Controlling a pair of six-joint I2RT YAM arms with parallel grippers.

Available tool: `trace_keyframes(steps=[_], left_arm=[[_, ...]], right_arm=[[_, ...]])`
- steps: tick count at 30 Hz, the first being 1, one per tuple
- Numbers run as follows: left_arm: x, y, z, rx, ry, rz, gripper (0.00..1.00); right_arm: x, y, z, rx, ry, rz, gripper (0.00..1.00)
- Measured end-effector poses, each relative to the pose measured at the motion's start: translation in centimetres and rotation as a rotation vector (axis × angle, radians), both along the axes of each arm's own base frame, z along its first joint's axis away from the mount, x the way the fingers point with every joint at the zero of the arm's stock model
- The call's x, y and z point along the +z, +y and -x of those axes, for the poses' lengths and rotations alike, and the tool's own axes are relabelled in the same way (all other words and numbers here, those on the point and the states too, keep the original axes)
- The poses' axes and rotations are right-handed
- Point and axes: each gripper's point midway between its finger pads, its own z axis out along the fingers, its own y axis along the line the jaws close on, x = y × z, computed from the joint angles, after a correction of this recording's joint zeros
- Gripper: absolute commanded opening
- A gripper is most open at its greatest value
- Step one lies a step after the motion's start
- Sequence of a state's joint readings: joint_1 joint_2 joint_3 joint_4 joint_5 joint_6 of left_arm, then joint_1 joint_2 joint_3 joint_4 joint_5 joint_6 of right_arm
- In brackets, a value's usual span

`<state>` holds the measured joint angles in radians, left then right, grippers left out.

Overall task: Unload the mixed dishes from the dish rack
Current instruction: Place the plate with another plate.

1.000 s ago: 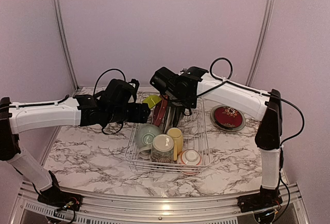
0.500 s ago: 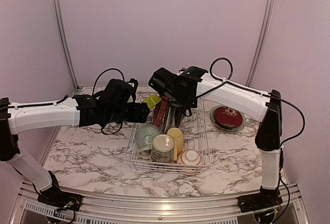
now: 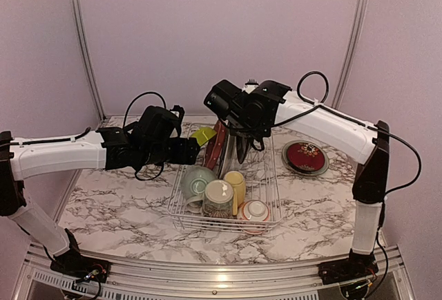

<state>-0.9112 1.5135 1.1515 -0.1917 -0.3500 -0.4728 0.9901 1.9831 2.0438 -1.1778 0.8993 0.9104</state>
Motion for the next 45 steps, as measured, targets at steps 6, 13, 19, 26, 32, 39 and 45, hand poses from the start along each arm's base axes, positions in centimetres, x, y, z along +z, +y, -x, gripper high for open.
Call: trace_keyframes(steps=[6, 13, 19, 26, 32, 39, 45], left_arm=[[-0.1, 0.2, 0.2, 0.002, 0.003, 0.0, 0.83], [0.1, 0.7, 0.5, 0.003, 0.0, 0.005, 0.83], [0.2, 0.8, 0.6, 0.007, 0.002, 0.015, 0.83], [0.2, 0.7, 0.7, 0.003, 0.005, 0.02, 0.83], [0.2, 0.6, 0.7, 0.0, 0.009, 0.024, 0.83], [0.1, 0.4, 0.9, -0.009, 0.017, 0.032, 0.83], [0.1, 0.3, 1.0, -0.014, 0.023, 0.037, 0.83]], right_arm=[[1.4, -2.1, 0.8, 0.007, -0.03, -0.015, 0.0], [2.1, -6.5, 1.4, 0.09, -0.054, -0.122, 0.0], [4.4, -11.3, 1.2, 0.107, -0.122, -0.273, 0.0], [3.6, -19.5, 0.5, 0.034, -0.167, -0.46, 0.0], [-1.0, -25.5, 0.9, -0.057, -0.107, -0.579, 0.0], [-4.6, -29.9, 1.2, -0.119, -0.087, -0.788, 0.0], [-6.7, -29.9, 0.2, -0.102, -0.06, -0.892, 0.0]])
